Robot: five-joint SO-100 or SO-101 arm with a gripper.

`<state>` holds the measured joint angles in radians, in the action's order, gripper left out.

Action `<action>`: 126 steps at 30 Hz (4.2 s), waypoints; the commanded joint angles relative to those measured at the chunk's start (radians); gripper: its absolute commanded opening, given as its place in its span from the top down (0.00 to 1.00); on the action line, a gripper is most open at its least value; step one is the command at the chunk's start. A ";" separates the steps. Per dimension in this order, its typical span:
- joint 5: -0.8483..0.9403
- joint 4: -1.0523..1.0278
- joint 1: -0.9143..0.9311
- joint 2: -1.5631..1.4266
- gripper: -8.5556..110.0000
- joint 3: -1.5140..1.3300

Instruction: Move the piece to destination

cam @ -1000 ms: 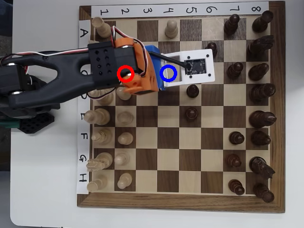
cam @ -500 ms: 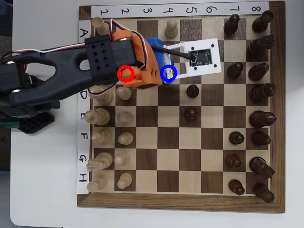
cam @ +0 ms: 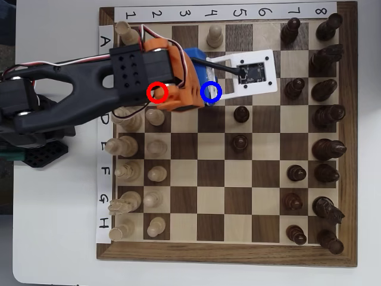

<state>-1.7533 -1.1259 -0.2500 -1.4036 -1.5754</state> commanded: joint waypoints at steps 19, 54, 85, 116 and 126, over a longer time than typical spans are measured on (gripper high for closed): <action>-0.149 0.067 -0.032 0.002 0.84 0.109; 0.035 -0.245 -0.057 -0.607 0.76 0.043; 1.692 -0.339 1.416 -1.347 0.93 -0.250; 1.864 0.109 1.922 -1.678 0.93 -1.270; 1.882 0.046 1.922 -1.829 0.93 -1.399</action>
<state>0.1012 -1.0999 1.6490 -3.1048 -2.8977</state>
